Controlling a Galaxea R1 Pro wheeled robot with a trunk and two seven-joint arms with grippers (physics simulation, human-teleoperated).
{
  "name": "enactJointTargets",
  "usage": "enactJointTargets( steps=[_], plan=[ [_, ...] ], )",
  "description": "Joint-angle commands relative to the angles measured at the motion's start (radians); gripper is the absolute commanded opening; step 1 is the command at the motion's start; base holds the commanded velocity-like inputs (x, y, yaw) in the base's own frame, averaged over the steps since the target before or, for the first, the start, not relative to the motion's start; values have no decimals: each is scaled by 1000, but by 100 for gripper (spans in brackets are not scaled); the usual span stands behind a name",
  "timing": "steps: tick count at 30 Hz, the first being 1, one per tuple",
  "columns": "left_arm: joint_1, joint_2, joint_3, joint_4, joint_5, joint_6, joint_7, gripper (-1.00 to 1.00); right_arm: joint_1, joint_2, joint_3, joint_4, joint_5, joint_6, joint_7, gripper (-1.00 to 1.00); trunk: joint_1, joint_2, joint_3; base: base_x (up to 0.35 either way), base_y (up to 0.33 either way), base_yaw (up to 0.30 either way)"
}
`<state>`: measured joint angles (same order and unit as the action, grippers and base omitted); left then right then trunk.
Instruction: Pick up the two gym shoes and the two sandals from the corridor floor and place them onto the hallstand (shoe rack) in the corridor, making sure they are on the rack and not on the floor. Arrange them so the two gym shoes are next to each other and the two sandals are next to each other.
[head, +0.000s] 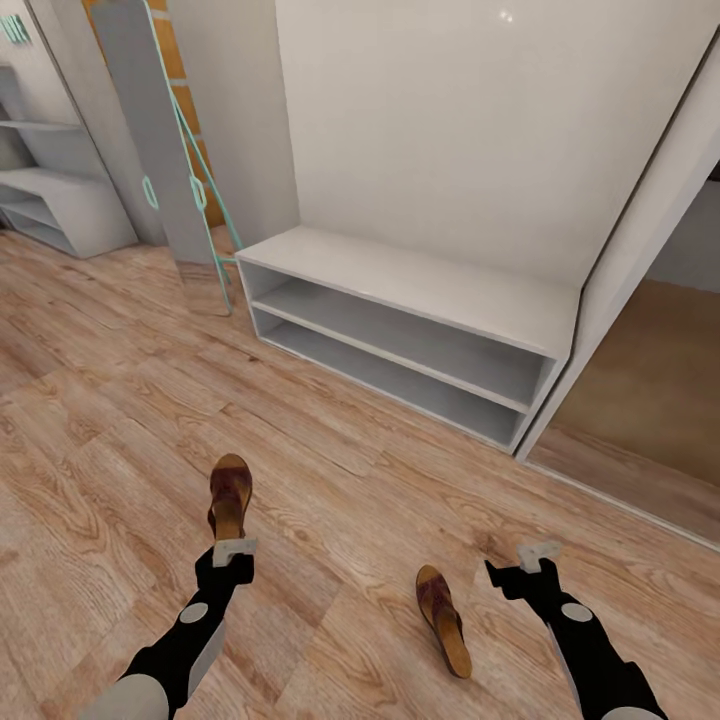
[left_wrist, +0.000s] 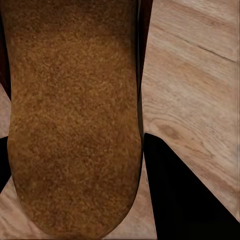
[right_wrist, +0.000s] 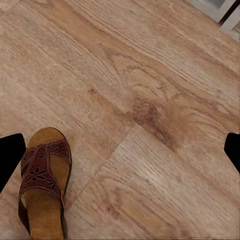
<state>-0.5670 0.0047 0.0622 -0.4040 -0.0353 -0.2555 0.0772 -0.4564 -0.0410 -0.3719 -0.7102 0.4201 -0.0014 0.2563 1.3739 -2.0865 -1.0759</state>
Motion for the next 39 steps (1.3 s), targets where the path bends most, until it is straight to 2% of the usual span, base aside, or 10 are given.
enactJointTargets(
  steps=[1,8,39],
  plan=[
    [-1,0,3,1,-7,-1,-18,-100,-1,1,-5,11,10,0,8,100,4,-8,-4,0,0,0],
    [-1,1,2,1,-8,4,-71,-100,-1,3,-4,44,10,0,8,100,31,-57,-34,0,0,37],
    [-1,0,5,0,-8,2,-79,-100,-1,3,-4,60,8,-7,9,100,149,-274,-178,0,0,71]
  ],
)
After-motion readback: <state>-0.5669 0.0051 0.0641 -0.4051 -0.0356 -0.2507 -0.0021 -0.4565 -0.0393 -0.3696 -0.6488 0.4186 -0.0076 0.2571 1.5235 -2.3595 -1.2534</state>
